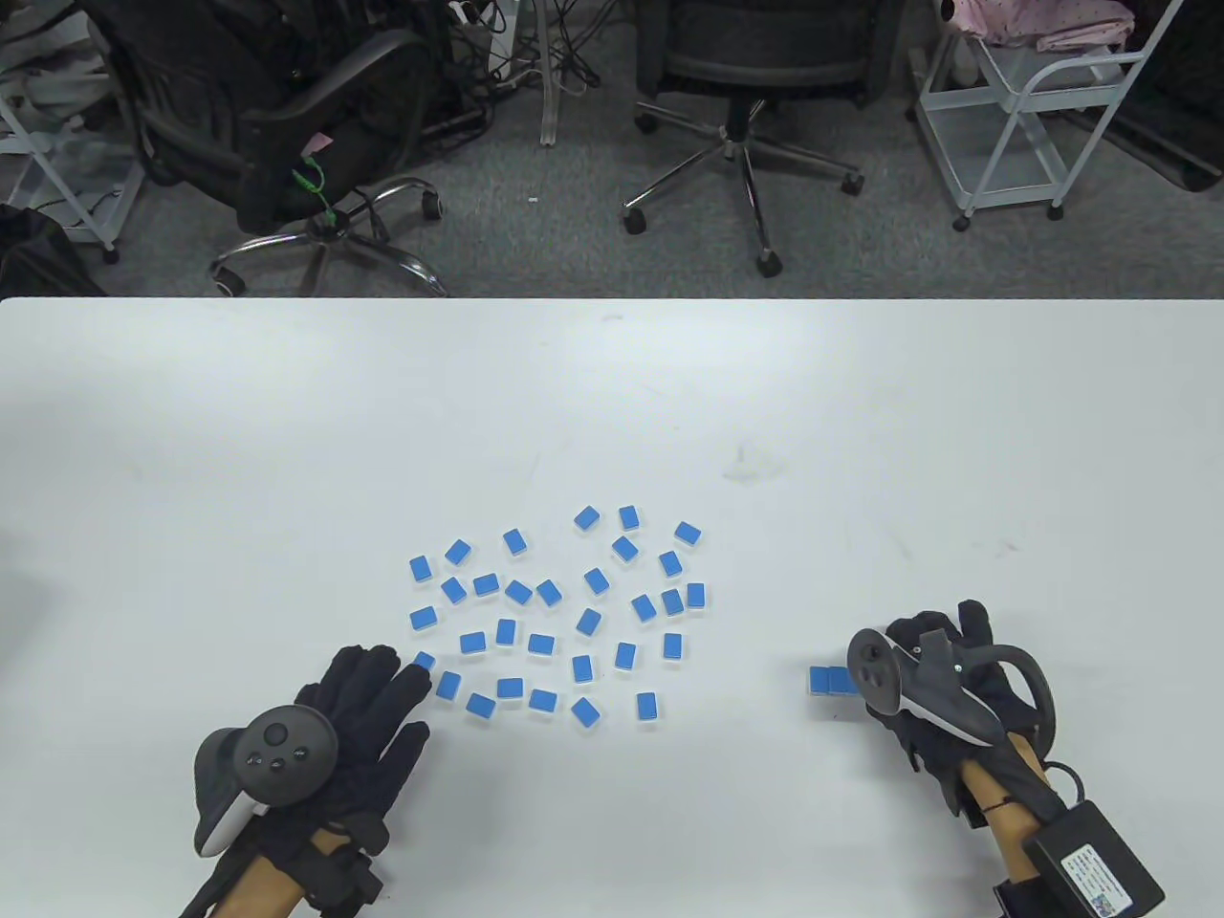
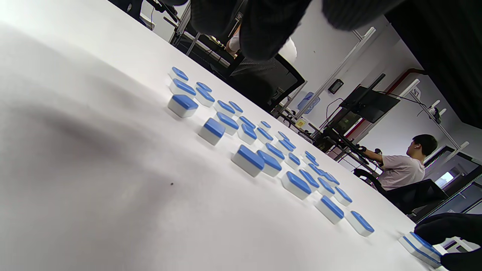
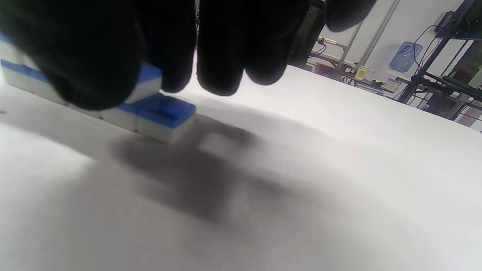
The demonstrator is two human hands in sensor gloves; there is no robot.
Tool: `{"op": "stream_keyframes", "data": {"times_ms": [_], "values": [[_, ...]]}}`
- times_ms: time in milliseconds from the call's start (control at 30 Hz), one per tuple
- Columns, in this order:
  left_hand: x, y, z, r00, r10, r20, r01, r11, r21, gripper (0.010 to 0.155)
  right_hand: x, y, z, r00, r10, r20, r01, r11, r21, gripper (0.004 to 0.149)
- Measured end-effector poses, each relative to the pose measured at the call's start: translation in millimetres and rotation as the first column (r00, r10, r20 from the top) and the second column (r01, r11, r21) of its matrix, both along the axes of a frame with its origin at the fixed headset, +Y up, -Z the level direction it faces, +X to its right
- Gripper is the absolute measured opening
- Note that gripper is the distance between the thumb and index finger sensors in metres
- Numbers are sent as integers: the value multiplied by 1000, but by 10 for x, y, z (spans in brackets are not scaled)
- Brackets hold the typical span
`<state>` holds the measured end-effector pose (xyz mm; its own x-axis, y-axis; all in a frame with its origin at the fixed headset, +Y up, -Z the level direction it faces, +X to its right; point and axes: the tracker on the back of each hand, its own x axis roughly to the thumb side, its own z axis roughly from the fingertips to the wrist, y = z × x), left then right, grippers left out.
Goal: Build mahjong tile wall
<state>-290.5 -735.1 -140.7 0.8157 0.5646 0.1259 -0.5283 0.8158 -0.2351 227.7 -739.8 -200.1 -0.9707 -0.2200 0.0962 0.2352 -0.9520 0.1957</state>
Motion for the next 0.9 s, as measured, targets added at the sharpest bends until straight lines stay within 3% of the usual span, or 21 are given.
{"op": "stream_keyframes", "data": {"times_ms": [167,267,433,567,733,900], "values": [[-4,3,8,1000,0,0,0,1000,3,66,12,27,2,1000,-4,2,4,1000,-8,64],[-4,10,5,1000,1,-1,-1,1000,7,66,75,115,11,994,-109,17,109,994,3,67],[11,15,7,1000,-5,8,5,1000,17,66,31,237,19,981,-194,24,190,977,100,62],[-3,16,14,1000,-1,5,1,1000,18,66,-412,343,-51,994,-80,-69,91,980,176,58],[1,16,19,1000,-2,11,2,1000,19,67,-1163,379,-307,980,97,-175,-58,975,216,48],[-1,20,20,1000,1,17,-2,1000,29,66,-1617,224,-626,980,165,-107,-149,978,146,55]]}}
